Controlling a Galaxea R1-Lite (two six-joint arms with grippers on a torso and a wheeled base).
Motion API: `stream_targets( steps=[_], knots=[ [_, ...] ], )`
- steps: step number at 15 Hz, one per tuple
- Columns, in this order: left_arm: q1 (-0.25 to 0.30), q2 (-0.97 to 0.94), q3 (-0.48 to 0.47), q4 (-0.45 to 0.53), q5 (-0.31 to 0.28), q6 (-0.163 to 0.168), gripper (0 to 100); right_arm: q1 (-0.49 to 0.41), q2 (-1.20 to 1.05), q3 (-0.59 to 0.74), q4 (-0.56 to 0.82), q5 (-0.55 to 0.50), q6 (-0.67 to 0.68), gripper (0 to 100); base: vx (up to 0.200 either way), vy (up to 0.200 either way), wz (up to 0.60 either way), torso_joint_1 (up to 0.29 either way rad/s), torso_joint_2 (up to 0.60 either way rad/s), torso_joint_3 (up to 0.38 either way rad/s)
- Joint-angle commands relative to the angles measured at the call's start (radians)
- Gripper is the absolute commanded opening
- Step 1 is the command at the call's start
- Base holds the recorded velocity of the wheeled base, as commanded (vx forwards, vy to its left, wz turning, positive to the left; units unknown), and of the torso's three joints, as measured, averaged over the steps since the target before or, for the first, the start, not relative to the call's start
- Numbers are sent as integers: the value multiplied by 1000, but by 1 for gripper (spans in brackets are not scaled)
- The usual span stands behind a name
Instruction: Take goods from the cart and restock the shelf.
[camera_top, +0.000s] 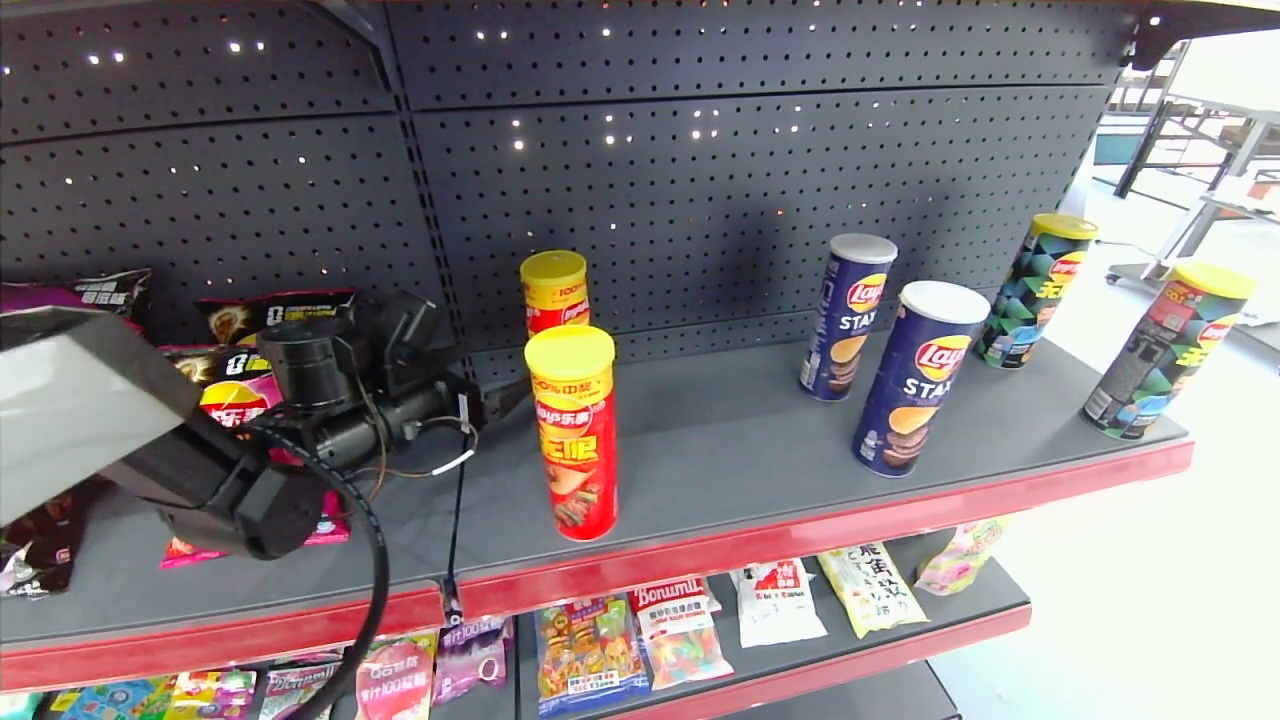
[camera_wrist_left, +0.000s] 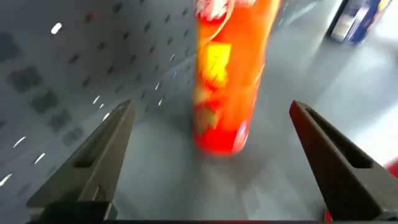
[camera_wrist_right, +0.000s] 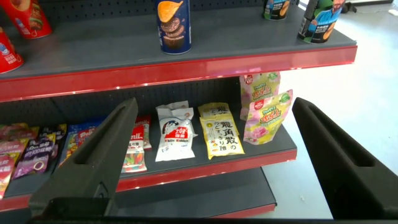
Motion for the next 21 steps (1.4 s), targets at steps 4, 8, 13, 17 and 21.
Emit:
stream_targets(
  steps=[4,8,13,17,21],
  knots=[
    [105,-399,154,354,0,51,100,0,0,0,0,0,0,100,0,0,0,0,0,0],
    [123,-772,315,622,0,43,100,0,0,0,0,0,0,100,0,0,0,0,0,0],
    [117,-1183,485,653,-17,-53,100,0,0,0,0,0,0,100,0,0,0,0,0,0],
    [118,-1459,540,788,-41,-49,100,0,0,0,0,0,0,100,0,0,0,0,0,0],
    [120,-1612,488,1045,48,-9,100,-1,0,0,0,0,0,100,0,0,0,0,0,0]
  ],
)
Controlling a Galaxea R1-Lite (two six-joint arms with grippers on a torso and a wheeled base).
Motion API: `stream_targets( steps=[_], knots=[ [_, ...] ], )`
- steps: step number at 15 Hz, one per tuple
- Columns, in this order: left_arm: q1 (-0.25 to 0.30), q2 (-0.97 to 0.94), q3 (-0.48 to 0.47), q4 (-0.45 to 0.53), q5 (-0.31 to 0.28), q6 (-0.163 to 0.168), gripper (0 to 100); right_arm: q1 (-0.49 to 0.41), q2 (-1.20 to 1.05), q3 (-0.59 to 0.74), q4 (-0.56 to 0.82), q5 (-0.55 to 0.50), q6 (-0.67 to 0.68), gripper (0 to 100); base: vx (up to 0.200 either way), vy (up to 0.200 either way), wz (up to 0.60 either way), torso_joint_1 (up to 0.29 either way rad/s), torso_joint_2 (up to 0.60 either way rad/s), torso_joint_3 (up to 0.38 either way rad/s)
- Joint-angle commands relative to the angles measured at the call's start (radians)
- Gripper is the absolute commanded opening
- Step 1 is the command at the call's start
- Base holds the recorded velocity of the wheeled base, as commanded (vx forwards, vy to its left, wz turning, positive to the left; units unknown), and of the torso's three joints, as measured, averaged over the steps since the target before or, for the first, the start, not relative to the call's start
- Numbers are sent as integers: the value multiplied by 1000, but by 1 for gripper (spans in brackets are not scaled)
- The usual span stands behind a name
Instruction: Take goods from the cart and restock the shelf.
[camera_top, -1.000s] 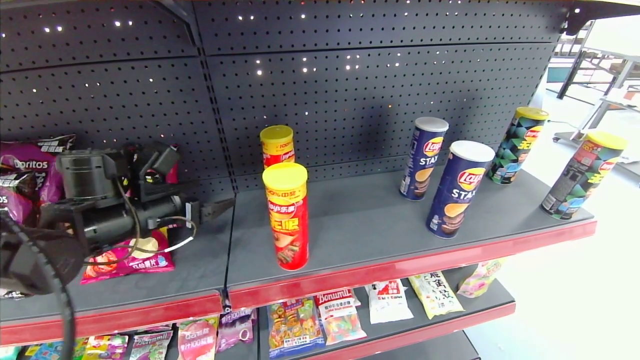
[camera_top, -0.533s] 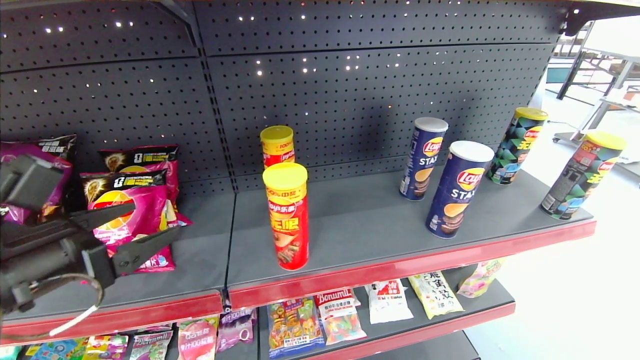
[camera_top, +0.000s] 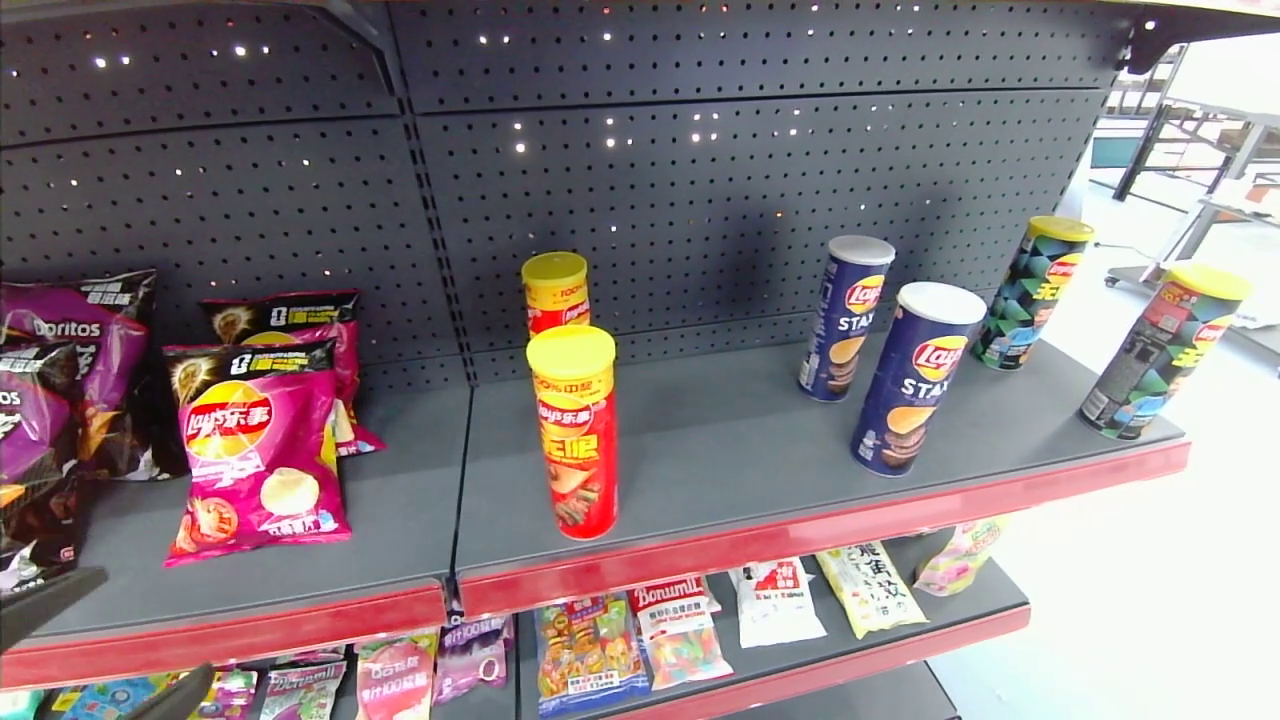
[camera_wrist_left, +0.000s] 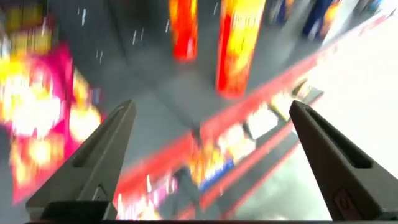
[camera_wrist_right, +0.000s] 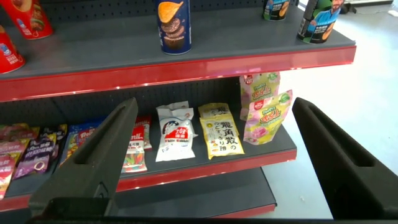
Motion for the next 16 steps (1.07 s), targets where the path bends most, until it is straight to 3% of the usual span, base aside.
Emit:
stream_targets(
  steps=[1,3,6,7,9,10,14,16],
  knots=[
    [0,-123,-39,51,39,19,100,2,1,0,0,2,-3,100,0,0,0,0,0,0],
    [0,-169,-36,91,117,23,100,3,9,-2,-2,7,-32,100,0,0,0,0,0,0],
    [2,-213,-37,155,143,24,100,3,6,-20,-2,20,-66,100,0,0,0,0,0,0],
    [2,-215,-39,156,152,27,100,5,168,-183,6,46,-69,100,0,0,0,0,0,0],
    [2,-221,-36,163,154,33,100,12,507,-482,-8,59,98,100,0,0,0,0,0,0],
    [0,-215,-43,163,154,33,100,34,613,-560,-11,112,43,100,0,0,0,0,0,0],
    [0,-231,-34,163,160,47,100,18,644,-489,-43,100,-141,100,0,0,0,0,0,0],
    [0,-233,-28,164,163,47,100,20,607,-474,-37,100,-157,100,0,0,0,0,0,0]
  ],
)
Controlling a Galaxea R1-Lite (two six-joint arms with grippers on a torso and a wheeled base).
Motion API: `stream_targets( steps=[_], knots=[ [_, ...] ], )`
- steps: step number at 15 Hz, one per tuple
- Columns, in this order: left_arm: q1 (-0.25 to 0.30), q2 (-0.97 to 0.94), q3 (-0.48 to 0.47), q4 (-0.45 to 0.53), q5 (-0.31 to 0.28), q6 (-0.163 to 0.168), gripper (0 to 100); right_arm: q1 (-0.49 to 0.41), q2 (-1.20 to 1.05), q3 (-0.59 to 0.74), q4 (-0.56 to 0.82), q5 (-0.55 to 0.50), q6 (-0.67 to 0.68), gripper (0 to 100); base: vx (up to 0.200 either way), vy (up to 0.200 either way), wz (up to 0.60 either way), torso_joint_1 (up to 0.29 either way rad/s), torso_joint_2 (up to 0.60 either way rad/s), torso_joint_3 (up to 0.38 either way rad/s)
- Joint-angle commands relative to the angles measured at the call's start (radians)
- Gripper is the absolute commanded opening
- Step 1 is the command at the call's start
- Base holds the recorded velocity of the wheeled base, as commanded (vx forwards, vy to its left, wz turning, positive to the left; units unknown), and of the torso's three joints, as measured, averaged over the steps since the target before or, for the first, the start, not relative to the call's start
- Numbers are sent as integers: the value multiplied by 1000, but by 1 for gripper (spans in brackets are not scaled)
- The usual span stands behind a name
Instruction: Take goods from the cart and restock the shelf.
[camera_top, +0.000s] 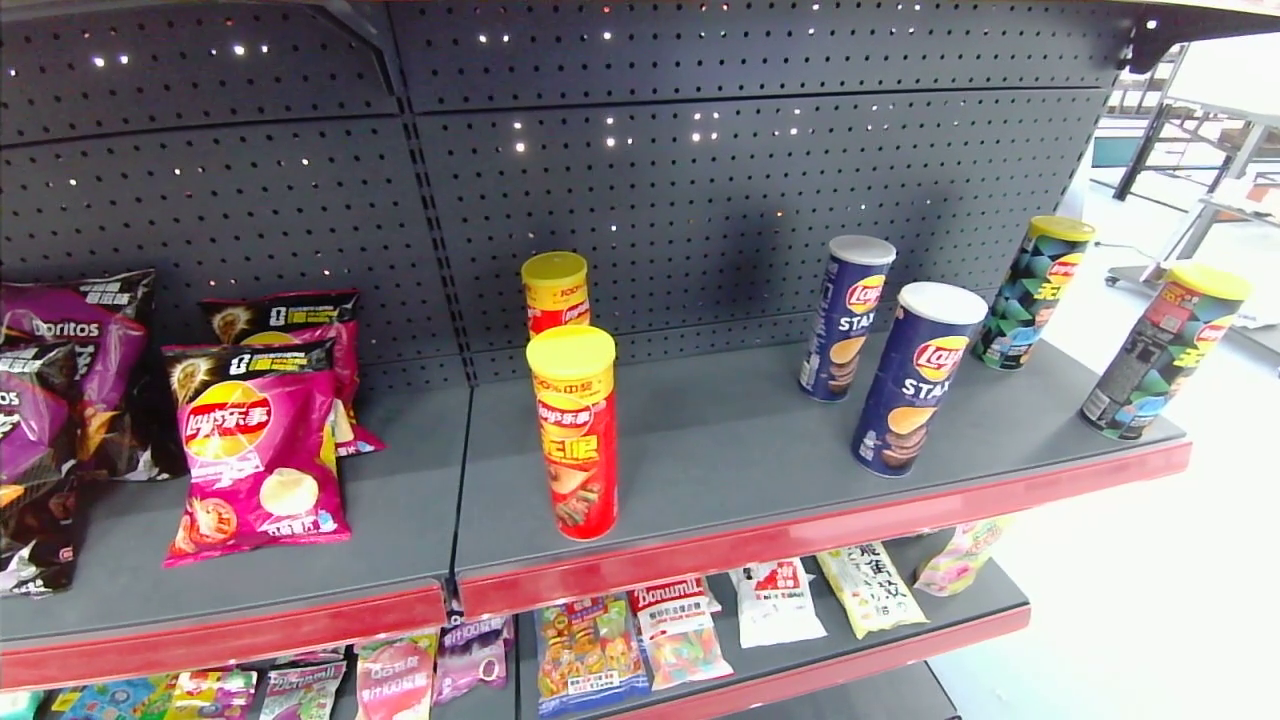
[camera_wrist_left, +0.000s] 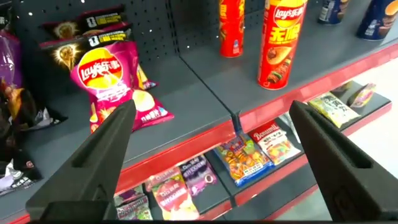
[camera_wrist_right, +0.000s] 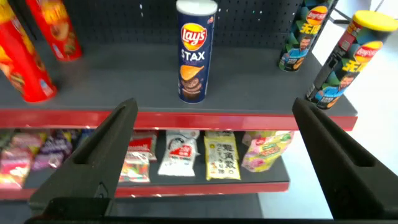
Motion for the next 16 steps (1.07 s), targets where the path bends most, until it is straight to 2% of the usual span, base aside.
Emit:
stream_targets(
  steps=[1,6,12,16],
  knots=[
    [0,4,9,0,2,-1,100,-1,16,5,0,1,-33,100,0,0,0,0,0,0],
    [0,16,10,0,0,3,100,-15,-19,37,0,0,-65,100,0,0,0,0,0,0],
    [1,10,12,1,3,5,100,-16,-18,42,2,0,-65,100,0,0,600,6,2,0],
    [1,-1,21,1,25,5,100,-8,22,29,0,9,-67,100,0,0,0,0,0,0]
  ],
)
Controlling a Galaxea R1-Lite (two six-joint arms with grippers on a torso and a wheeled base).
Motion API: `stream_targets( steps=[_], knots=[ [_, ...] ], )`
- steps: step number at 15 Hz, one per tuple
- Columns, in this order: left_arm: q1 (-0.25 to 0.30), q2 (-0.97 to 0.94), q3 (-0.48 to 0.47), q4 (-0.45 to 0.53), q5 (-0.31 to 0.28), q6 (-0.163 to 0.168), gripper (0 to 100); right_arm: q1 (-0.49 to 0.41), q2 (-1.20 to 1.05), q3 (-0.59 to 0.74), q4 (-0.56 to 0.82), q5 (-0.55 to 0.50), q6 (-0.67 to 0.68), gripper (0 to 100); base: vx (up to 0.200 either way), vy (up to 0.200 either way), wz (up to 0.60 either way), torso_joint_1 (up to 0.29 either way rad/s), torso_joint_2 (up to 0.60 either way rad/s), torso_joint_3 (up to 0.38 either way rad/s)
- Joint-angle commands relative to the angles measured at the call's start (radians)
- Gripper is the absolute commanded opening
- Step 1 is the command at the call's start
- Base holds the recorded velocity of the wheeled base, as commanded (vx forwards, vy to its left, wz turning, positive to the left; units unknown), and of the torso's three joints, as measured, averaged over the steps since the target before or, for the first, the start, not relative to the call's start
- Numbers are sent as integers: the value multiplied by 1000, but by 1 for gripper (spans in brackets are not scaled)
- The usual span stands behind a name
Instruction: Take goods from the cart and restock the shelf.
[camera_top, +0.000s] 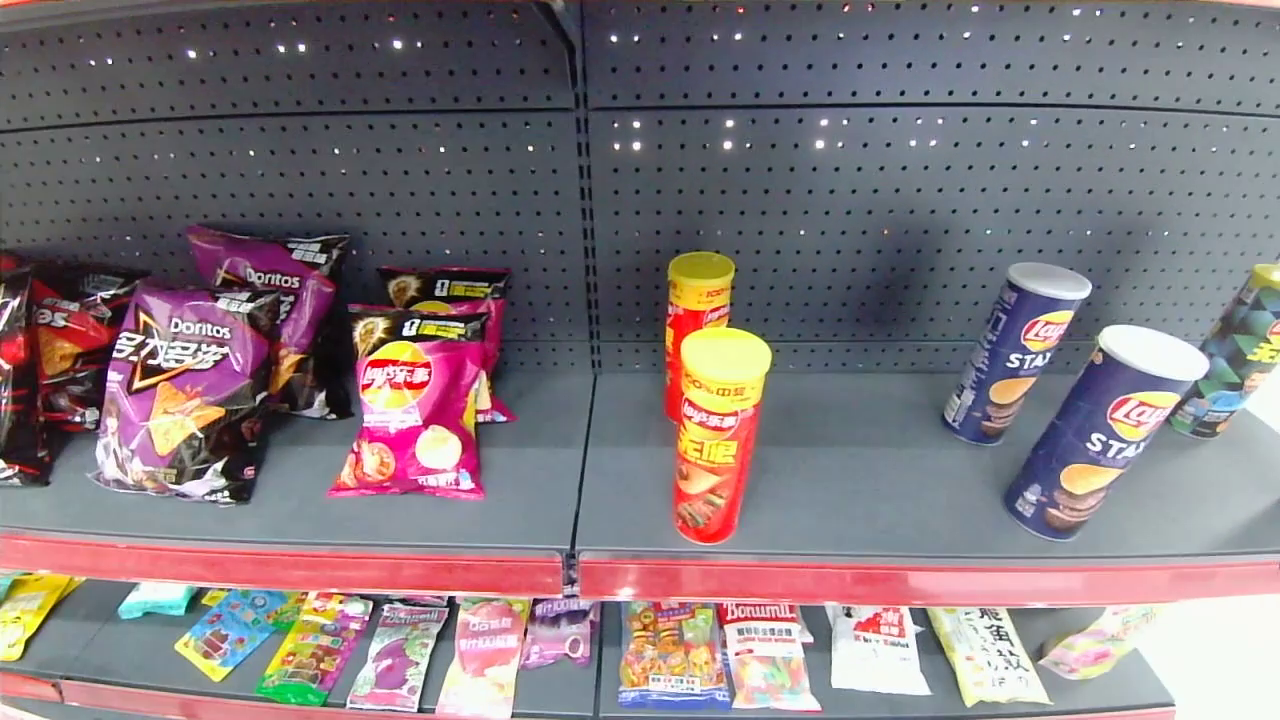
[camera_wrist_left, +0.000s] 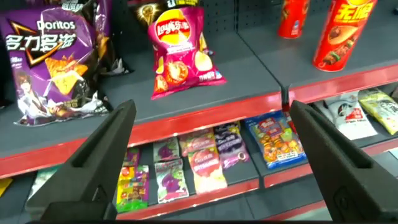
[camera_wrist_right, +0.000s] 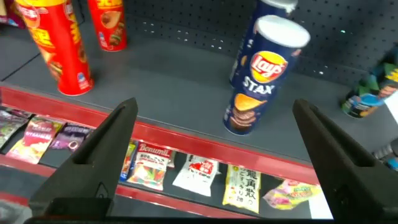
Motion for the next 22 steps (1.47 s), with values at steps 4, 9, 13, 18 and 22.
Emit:
stream_targets(
  steps=[4,9,13,18,22],
  knots=[
    [0,-83,87,0,12,39,100,97,256,-103,-38,45,-32,100,0,0,0,0,0,0],
    [49,-321,262,1,0,29,100,248,490,-77,-267,45,6,100,0,0,0,0,0,0],
    [50,-335,265,1,66,-110,100,333,556,-78,-278,45,6,100,0,0,0,0,0,0],
    [50,-335,275,-8,40,-72,100,336,625,-75,-344,42,6,100,0,0,0,0,0,0],
    [58,-326,283,-28,32,-76,100,336,628,-75,-350,41,6,100,0,0,0,0,0,0]
  ],
)
